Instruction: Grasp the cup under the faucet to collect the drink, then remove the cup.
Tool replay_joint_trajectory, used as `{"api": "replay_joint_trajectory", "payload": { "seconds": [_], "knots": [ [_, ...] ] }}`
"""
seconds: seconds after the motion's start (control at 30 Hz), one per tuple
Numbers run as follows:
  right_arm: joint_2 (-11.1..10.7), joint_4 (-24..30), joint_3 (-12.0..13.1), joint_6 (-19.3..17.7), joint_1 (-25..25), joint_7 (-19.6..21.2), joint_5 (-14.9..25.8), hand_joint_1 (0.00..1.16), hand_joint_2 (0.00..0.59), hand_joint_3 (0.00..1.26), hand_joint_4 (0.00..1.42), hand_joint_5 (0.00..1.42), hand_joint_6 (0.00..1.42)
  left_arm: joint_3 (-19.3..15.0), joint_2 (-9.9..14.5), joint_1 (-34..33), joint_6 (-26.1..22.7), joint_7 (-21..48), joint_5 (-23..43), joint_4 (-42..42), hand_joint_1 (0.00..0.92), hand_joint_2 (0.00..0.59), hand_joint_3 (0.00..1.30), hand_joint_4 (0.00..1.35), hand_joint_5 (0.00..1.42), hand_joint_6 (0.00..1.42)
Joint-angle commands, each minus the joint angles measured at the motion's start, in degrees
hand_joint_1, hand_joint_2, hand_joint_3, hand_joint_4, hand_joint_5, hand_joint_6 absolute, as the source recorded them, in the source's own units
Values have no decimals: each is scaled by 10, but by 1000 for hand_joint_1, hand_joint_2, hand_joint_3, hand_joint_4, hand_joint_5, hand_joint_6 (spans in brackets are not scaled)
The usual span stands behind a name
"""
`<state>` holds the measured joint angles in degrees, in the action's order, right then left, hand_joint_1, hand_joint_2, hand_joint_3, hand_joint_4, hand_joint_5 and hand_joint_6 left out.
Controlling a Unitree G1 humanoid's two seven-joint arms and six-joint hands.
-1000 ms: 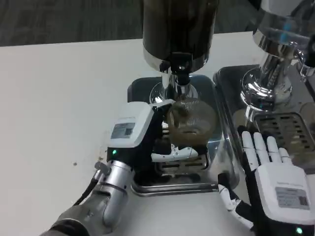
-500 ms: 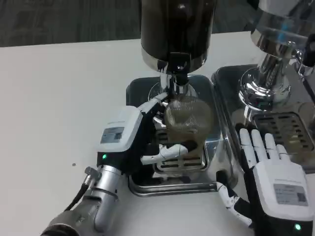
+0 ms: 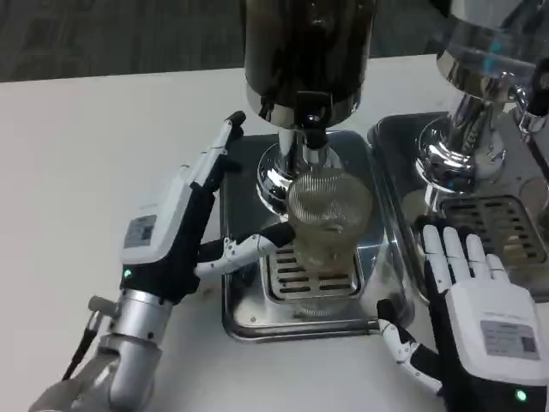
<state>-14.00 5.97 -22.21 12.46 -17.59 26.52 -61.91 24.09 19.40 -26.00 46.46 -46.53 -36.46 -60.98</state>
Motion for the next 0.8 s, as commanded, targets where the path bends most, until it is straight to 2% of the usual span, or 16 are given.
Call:
{"api": "replay_joint_trajectory", "payload": {
  "seconds": [0.03, 0.17, 0.3, 0.47, 0.63, 0.8],
  "knots": [
    [0, -15, 5, -6, 11, 10, 11, 308, 409, 0, 0, 0, 82, -35, 32, 45, 39, 44, 36, 69, 0, 0, 32, 21, 238, 155],
    [-4, -23, 6, -13, 21, 9, 16, 307, 409, 0, 0, 0, 82, -66, 48, 78, 58, 104, 71, 130, 0, 13, 0, 0, 15, 3],
    [-7, -26, 8, -20, 25, 5, 20, 306, 408, 0, 0, 0, 82, -98, 67, 104, 91, 205, 144, 173, 0, 17, 0, 0, 0, 0],
    [-8, -31, 6, -27, 29, 5, 23, 306, 408, 0, 0, 0, 82, -139, 60, 137, 146, 310, 273, 247, 0, 47, 0, 0, 53, 39],
    [-8, -35, 7, -31, 32, 7, 25, 306, 408, 0, 0, 0, 82, -143, 59, 140, 115, 440, 391, 313, 0, 55, 0, 0, 93, 86],
    [-6, -35, 7, -28, 33, 11, 25, 306, 408, 0, 0, 0, 86, -154, 43, 124, 86, 544, 455, 331, 0, 67, 0, 0, 128, 104]
  ]
}}
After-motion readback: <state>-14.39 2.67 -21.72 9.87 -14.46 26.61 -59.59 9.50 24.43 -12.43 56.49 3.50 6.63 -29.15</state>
